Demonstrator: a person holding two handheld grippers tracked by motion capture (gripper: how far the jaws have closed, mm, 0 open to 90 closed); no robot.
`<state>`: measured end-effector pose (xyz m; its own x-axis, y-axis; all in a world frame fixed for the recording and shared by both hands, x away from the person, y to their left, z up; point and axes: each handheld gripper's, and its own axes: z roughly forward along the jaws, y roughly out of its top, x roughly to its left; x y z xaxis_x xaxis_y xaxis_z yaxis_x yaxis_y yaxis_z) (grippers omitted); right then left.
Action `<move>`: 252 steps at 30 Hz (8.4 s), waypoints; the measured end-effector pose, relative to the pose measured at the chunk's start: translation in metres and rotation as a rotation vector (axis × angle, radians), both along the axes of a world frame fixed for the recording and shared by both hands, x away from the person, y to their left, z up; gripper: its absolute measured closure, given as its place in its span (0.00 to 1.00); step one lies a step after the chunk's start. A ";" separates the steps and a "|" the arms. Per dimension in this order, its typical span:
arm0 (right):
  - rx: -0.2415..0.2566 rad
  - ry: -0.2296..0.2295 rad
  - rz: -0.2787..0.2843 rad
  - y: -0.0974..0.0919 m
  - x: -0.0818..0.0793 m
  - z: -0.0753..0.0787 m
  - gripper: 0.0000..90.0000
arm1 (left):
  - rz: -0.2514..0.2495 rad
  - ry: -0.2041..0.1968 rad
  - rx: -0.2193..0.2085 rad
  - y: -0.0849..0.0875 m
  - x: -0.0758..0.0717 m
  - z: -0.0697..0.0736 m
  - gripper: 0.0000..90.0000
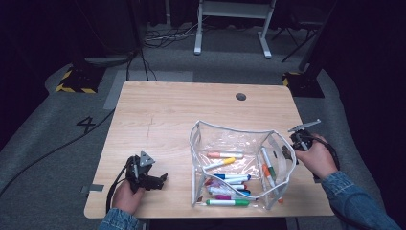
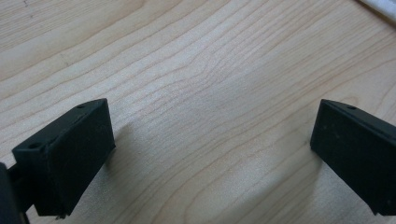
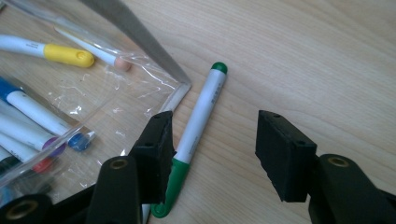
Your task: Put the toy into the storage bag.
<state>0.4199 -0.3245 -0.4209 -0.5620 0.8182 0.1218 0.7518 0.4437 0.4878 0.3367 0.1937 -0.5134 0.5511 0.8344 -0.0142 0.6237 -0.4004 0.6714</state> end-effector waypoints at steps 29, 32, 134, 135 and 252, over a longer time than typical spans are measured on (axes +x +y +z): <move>-0.048 0.109 -0.059 0.003 0.013 -0.050 0.86 | -0.003 0.001 0.000 0.000 0.000 0.000 0.00; -0.030 0.095 -0.063 0.001 0.011 -0.042 0.86 | -0.004 0.000 0.000 0.000 0.000 0.000 0.00; -0.227 0.082 0.799 0.200 -0.068 0.056 0.85 | -0.002 0.000 -0.003 0.000 0.000 0.000 0.00; -0.232 0.082 0.803 0.201 -0.068 0.054 0.85 | -0.002 0.000 -0.003 0.000 0.000 0.000 0.00; -0.018 0.136 0.061 0.000 -0.045 -0.051 0.69 | -0.001 0.000 -0.002 0.000 0.000 0.000 0.00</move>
